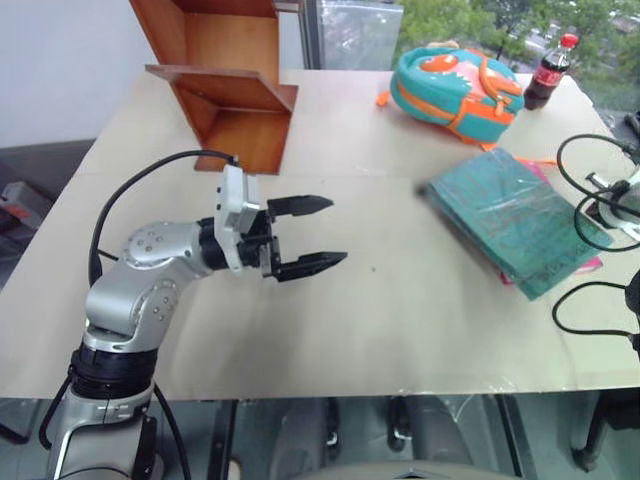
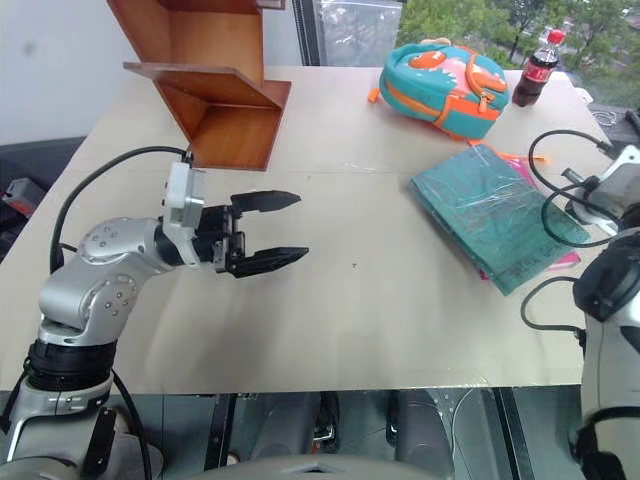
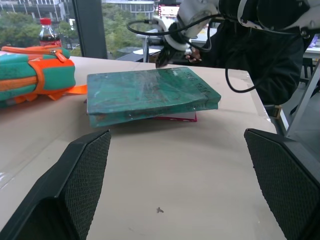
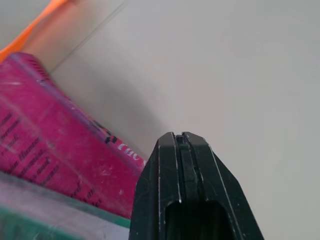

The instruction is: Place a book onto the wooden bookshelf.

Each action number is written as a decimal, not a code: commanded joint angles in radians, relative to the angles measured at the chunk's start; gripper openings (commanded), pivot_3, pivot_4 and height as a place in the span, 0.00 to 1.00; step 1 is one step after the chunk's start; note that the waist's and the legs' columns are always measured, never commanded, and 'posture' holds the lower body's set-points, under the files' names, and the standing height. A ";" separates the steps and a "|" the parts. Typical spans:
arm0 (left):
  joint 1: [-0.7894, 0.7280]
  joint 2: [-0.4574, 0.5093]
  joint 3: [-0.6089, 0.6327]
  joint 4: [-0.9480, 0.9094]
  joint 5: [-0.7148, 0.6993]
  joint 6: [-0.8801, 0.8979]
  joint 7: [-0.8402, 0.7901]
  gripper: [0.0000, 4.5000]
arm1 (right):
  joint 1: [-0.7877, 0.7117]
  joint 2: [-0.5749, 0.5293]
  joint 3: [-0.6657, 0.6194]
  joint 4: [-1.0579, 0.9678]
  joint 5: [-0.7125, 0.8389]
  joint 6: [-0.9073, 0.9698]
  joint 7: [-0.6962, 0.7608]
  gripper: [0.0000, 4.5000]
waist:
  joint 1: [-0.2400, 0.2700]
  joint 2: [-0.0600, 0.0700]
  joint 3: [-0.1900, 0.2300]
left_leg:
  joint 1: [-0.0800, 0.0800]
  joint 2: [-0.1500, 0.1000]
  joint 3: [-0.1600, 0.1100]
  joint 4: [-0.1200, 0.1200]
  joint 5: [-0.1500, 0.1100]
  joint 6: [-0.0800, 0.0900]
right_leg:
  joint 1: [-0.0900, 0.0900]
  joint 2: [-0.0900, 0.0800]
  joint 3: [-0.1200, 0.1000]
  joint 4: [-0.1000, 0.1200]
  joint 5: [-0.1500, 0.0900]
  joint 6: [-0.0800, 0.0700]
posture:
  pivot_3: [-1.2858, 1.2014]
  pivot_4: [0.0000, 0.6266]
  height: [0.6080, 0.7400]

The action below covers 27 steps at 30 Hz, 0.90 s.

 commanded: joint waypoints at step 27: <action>0.045 -0.002 0.034 -0.068 -0.037 -0.003 0.052 1.00 | -0.064 0.164 -0.121 0.075 0.186 0.072 -0.095 0.02 | -0.048 -0.002 -0.002 | 0.009 0.004 0.007 -0.003 0.001 -0.002 | 0.001 0.004 0.009 0.002 0.000 -0.001 | 0.52 0.24 1.00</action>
